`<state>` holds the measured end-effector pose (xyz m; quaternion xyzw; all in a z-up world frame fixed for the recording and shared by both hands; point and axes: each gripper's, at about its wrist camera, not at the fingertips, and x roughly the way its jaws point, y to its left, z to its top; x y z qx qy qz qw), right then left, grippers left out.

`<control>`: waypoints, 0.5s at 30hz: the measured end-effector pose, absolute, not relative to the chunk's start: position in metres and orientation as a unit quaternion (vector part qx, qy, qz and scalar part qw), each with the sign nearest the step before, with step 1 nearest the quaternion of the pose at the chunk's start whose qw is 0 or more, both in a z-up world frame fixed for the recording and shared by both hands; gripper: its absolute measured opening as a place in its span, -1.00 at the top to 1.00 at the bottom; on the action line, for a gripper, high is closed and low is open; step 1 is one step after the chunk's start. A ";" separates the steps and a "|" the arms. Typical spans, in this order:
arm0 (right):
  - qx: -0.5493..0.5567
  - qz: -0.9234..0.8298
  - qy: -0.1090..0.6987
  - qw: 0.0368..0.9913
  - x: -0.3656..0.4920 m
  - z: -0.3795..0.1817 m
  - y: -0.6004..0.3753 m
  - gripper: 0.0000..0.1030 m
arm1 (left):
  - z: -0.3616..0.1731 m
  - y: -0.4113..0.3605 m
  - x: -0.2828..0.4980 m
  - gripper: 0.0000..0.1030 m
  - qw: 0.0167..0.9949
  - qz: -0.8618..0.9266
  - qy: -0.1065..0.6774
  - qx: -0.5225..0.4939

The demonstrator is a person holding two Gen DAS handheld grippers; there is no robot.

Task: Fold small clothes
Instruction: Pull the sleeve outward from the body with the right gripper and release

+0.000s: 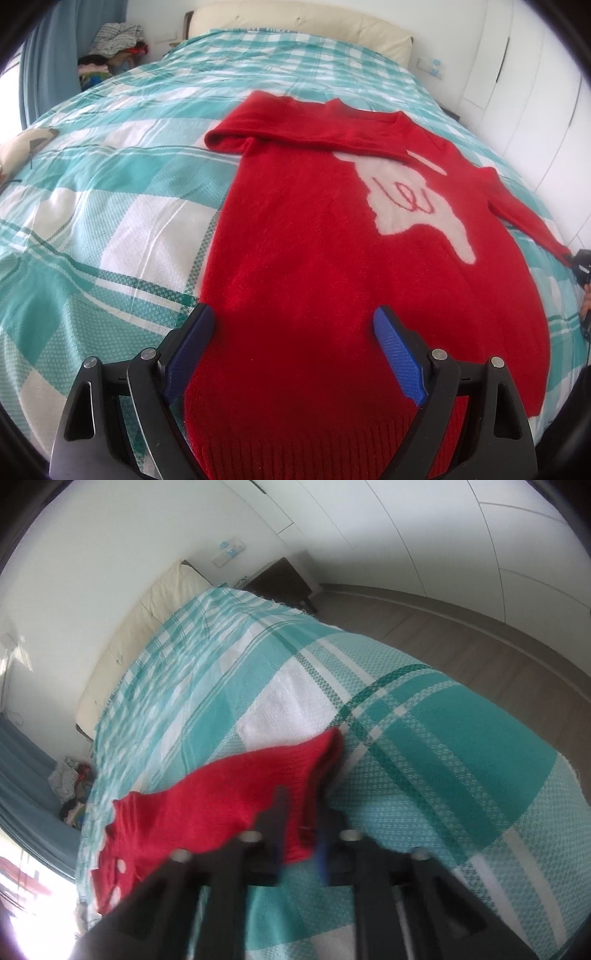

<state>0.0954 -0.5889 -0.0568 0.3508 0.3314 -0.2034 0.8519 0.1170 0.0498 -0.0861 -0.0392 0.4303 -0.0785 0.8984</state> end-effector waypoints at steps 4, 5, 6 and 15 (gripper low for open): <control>0.361 -0.254 0.331 0.834 0.078 -0.061 -0.604 0.94 | -0.091 0.053 0.120 -0.77 0.895 -0.066 0.440 -0.037; 0.369 -0.253 0.333 0.830 0.076 -0.064 -0.607 0.94 | -0.091 0.054 0.121 -0.77 0.894 -0.065 0.441 -0.041; 0.372 -0.253 0.333 0.828 0.074 -0.065 -0.608 0.95 | -0.092 0.055 0.121 -0.78 0.894 -0.064 0.442 -0.044; 0.388 -0.248 0.316 0.830 0.066 -0.063 -0.613 0.95 | -0.092 0.052 0.119 -0.79 0.895 -0.062 0.440 -0.030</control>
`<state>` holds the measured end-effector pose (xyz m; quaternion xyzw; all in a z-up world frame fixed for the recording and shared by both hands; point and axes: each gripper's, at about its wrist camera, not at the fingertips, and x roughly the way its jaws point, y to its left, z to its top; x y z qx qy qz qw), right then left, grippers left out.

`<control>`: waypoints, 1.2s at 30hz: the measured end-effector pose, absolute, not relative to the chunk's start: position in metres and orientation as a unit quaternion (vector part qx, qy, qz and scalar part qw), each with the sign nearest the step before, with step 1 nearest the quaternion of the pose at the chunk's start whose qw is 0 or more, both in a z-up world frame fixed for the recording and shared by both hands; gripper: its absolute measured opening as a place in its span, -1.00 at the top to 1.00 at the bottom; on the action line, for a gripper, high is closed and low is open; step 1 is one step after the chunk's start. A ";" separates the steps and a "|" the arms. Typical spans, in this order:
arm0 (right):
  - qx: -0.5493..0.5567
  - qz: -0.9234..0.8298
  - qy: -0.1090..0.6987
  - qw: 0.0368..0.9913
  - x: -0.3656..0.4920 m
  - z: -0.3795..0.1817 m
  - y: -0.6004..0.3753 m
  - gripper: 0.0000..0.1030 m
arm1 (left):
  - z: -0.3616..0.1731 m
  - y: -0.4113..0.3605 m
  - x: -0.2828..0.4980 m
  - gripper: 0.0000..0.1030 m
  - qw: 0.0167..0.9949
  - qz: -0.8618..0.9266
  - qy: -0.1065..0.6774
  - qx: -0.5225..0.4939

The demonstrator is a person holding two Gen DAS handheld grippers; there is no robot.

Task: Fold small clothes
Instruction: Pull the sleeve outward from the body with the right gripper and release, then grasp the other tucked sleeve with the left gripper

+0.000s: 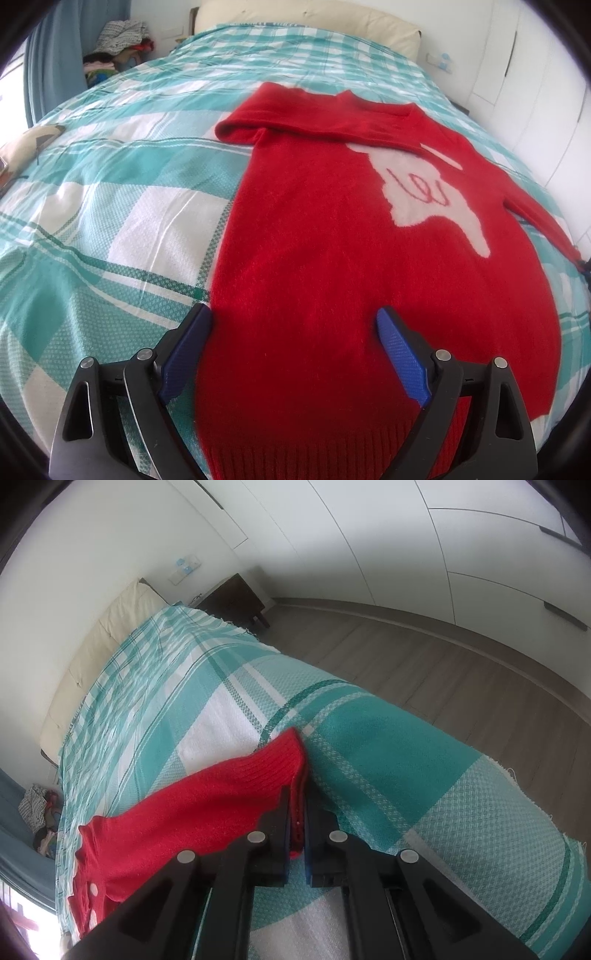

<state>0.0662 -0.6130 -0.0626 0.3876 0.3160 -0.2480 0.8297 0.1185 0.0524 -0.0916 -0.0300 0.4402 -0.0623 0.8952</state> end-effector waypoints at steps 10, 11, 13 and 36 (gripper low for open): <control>0.322 -0.339 0.274 0.840 0.036 -0.025 -0.603 0.74 | -0.081 0.053 0.106 -0.80 0.895 -0.071 0.439 -0.024; 0.307 -0.336 0.258 0.852 0.033 -0.015 -0.597 0.74 | -0.074 0.054 0.100 -0.80 0.896 -0.080 0.436 -0.025; 0.279 -0.311 0.231 0.879 0.030 0.002 -0.577 0.74 | -0.053 0.057 0.086 -0.80 0.901 -0.092 0.424 -0.020; -0.013 0.127 0.334 0.934 0.060 -0.024 -0.303 -0.03 | -0.057 -0.103 0.289 -0.63 0.823 -0.244 0.424 0.289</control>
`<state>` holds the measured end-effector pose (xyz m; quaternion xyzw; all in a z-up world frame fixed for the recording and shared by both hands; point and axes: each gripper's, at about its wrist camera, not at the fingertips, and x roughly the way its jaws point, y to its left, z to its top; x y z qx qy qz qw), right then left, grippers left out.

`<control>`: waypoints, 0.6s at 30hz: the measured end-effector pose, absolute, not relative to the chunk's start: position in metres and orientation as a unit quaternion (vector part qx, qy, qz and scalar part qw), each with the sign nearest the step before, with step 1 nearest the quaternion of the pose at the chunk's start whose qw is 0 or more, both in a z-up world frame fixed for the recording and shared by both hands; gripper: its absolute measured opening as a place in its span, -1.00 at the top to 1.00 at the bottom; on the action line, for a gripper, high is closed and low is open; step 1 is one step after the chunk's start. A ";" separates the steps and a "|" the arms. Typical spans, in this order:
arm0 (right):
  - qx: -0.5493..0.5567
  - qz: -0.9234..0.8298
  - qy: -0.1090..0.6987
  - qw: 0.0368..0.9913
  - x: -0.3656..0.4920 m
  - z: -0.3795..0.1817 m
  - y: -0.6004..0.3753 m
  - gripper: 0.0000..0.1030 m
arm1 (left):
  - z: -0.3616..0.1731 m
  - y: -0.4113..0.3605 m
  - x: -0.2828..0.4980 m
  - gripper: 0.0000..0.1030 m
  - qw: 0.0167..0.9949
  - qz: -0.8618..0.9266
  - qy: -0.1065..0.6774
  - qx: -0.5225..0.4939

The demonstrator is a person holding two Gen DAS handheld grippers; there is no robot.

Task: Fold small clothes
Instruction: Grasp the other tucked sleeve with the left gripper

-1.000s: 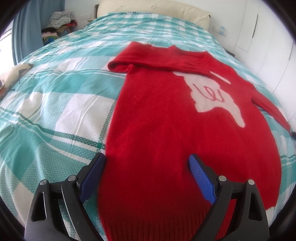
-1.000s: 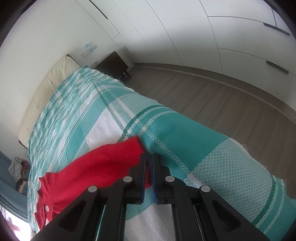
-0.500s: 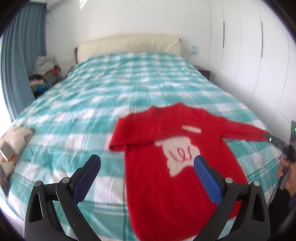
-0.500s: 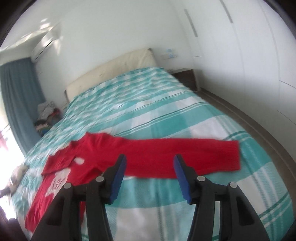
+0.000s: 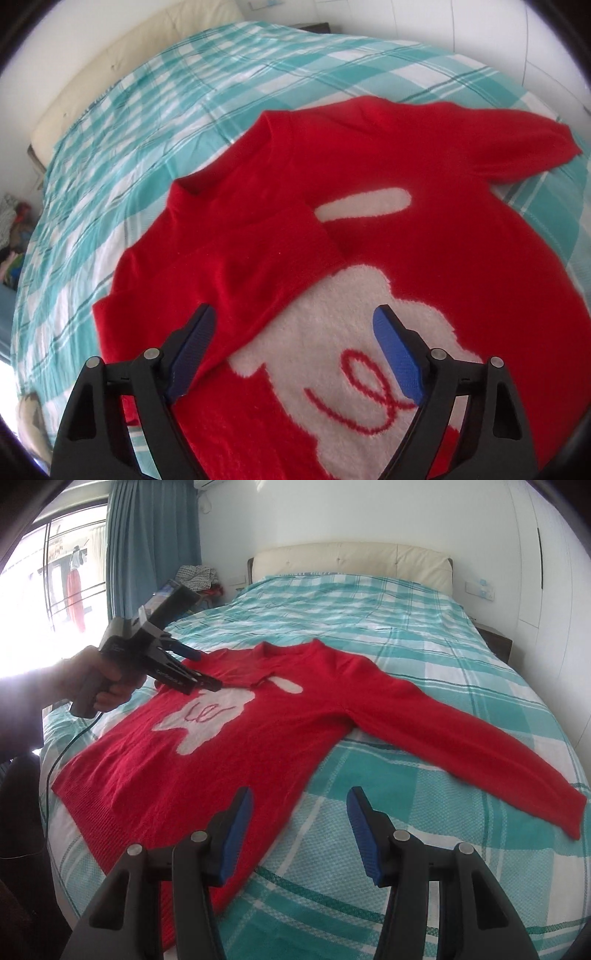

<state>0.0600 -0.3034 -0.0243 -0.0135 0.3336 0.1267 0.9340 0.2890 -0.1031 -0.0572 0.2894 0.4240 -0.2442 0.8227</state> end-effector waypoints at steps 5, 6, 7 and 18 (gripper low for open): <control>0.004 0.132 0.344 0.929 0.067 -0.027 -0.307 -0.03 | -0.076 -0.100 0.311 -0.19 0.820 -0.251 0.437 0.271; 0.004 0.133 0.345 0.929 0.068 -0.027 -0.307 -0.03 | -0.075 -0.098 0.311 -0.15 0.827 -0.253 0.431 0.259; 0.003 0.134 0.345 0.929 0.068 -0.027 -0.307 -0.03 | -0.076 -0.098 0.309 -0.13 0.832 -0.256 0.423 0.253; -0.005 0.132 0.351 0.927 0.072 -0.031 -0.302 -0.03 | -0.050 -0.077 0.309 0.95 0.883 -0.222 0.373 0.176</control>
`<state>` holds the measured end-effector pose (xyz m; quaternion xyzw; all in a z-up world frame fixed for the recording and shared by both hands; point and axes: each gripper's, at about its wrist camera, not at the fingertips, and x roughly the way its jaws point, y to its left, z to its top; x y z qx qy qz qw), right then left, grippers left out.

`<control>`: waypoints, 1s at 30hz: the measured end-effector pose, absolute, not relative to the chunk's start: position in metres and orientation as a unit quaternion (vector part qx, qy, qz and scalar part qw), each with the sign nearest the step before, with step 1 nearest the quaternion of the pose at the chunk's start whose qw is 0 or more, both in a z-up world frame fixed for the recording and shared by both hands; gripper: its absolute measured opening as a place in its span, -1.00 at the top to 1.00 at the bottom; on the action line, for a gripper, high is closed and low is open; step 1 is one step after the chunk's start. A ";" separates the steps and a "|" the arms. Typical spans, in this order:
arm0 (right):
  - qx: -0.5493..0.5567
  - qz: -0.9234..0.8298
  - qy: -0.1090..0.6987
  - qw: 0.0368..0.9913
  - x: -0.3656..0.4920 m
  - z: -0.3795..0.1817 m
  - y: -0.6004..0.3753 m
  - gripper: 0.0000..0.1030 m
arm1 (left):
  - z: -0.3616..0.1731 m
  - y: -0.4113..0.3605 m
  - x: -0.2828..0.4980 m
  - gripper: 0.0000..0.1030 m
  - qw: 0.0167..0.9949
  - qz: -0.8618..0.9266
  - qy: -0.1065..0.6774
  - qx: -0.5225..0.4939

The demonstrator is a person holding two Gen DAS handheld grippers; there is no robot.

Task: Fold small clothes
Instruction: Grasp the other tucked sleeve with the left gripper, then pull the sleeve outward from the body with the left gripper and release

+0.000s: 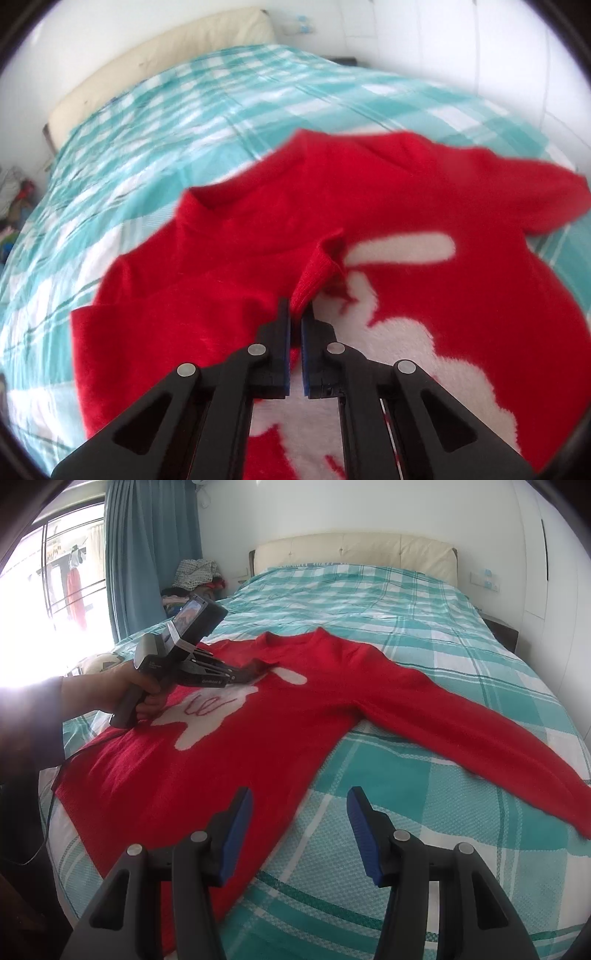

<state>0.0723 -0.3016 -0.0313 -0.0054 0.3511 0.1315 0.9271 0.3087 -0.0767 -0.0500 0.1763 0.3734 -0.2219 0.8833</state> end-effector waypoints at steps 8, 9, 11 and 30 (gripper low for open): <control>-0.001 0.131 0.330 0.935 0.066 -0.023 -0.305 -0.03 | 0.037 0.139 0.316 0.95 0.946 0.009 0.321 -0.035; 0.000 0.130 0.328 0.936 0.066 -0.023 -0.306 -0.03 | 0.035 0.171 0.314 0.95 0.943 0.046 0.325 -0.057; 0.003 0.127 0.328 0.936 0.067 -0.024 -0.307 -0.03 | 0.023 0.227 0.309 0.95 0.930 0.115 0.337 -0.096; 0.011 0.105 0.359 0.927 0.077 -0.043 -0.311 -0.03 | -0.084 0.347 0.259 0.95 0.857 0.276 0.394 -0.185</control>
